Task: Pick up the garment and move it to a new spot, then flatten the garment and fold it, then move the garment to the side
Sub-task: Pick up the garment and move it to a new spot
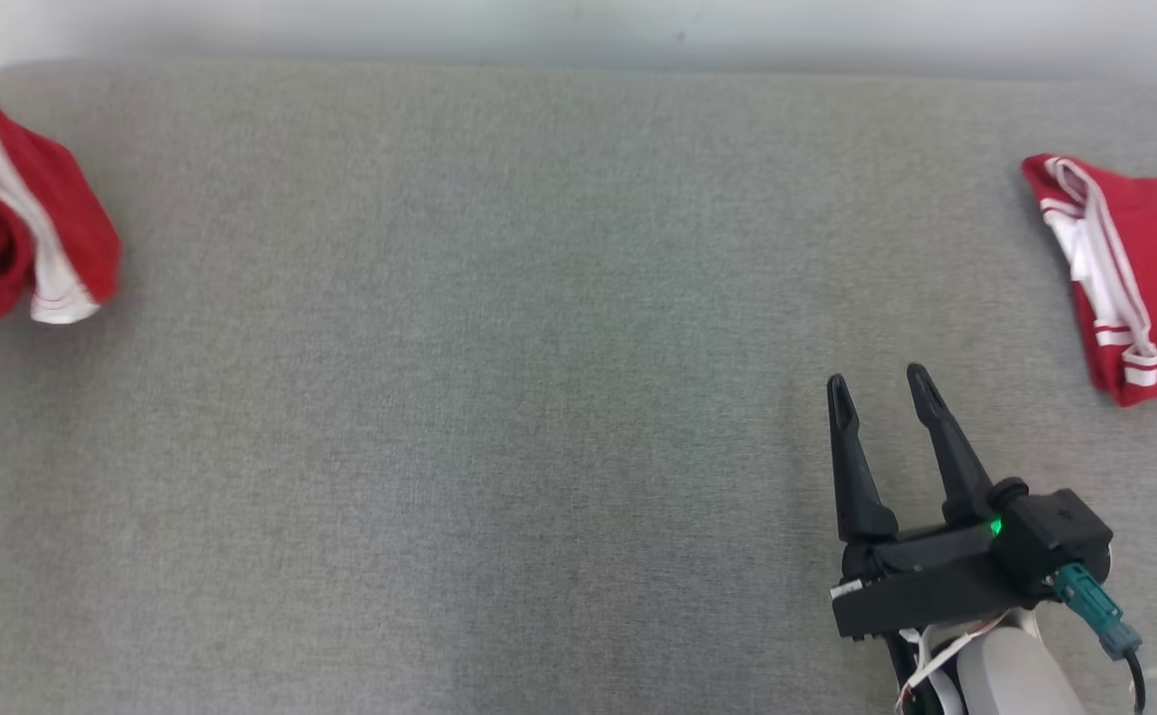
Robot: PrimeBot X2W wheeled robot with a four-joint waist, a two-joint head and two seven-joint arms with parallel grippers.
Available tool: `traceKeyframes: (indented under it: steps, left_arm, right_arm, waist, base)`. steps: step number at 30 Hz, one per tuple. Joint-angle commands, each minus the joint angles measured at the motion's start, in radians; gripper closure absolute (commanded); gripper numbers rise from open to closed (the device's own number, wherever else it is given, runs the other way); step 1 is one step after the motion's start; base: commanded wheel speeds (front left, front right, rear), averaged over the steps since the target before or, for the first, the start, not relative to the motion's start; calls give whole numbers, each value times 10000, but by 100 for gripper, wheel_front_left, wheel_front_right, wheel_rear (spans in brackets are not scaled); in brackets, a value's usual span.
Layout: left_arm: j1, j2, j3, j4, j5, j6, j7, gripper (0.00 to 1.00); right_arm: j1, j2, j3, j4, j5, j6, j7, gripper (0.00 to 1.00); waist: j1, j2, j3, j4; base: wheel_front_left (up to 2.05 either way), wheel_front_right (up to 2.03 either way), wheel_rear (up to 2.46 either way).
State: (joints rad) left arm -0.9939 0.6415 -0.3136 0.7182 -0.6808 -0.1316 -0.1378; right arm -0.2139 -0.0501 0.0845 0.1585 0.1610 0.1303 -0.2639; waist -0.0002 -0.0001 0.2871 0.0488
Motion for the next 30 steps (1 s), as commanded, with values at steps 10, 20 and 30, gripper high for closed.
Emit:
traceKeyframes:
  steps: [10, 20, 30]
  left_arm:
    - [-65, -198, -416, -3440, 110, 545, 1040, 100]
    - [432, -792, -1014, -6390, -2, 1289, 2050, 100]
    - [1437, -1859, -1932, -7394, -302, 1536, 2190, 100]
  right_arm:
    - [308, -2, 8, 39, 605, 5, 2, 0]
    - [524, 1, -96, 93, 914, 5, 3, 0]
    - [529, 4, -161, 109, 871, 5, 3, 0]
  waist:
    - [2, 1, -596, -1064]
    - [2, 1, -613, -1927]
    - [2, 1, -582, -2016]
  base:
    - [0, 0, 0]
    - [0, 0, 0]
    - [0, 0, 0]
